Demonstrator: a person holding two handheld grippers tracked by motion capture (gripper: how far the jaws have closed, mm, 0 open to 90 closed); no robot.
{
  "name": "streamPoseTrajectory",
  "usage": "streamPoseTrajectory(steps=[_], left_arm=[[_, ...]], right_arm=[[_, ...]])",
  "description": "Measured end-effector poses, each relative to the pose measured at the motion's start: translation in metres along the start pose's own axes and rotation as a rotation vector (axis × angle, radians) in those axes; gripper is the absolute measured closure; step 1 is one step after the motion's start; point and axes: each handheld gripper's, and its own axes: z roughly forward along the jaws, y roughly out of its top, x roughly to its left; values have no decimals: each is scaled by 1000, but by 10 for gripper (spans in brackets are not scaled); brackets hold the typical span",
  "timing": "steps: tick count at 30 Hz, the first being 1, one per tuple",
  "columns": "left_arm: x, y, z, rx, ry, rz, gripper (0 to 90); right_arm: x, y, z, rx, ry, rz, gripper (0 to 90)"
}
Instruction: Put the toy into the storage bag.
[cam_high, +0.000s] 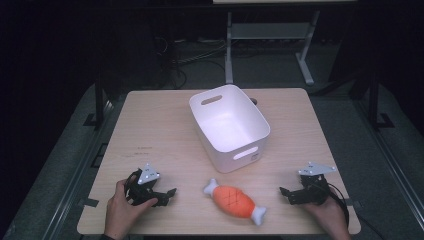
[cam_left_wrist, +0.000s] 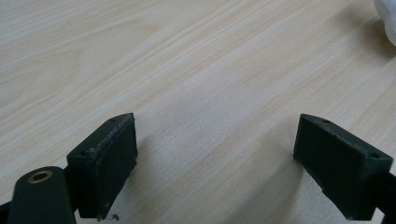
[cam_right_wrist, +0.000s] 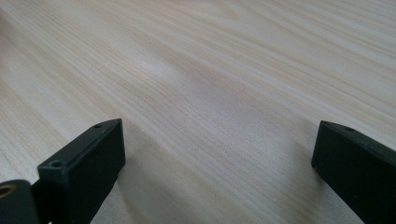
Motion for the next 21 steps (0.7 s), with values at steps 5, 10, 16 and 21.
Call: streamPoseTrajectory(steps=[5,10,16,21], left_arm=[[0,0,0,-1,0,-1,126],[0,0,0,0,0,0,126],[0,0,0,0,0,0,126],[0,0,0,0,0,0,126]], right_arm=[[0,0,0,0,0,1,23],[0,0,0,1,2,-1,22],[2,4,-1,48,9,-7,24],[4,11,-2,70,18,-18,24]])
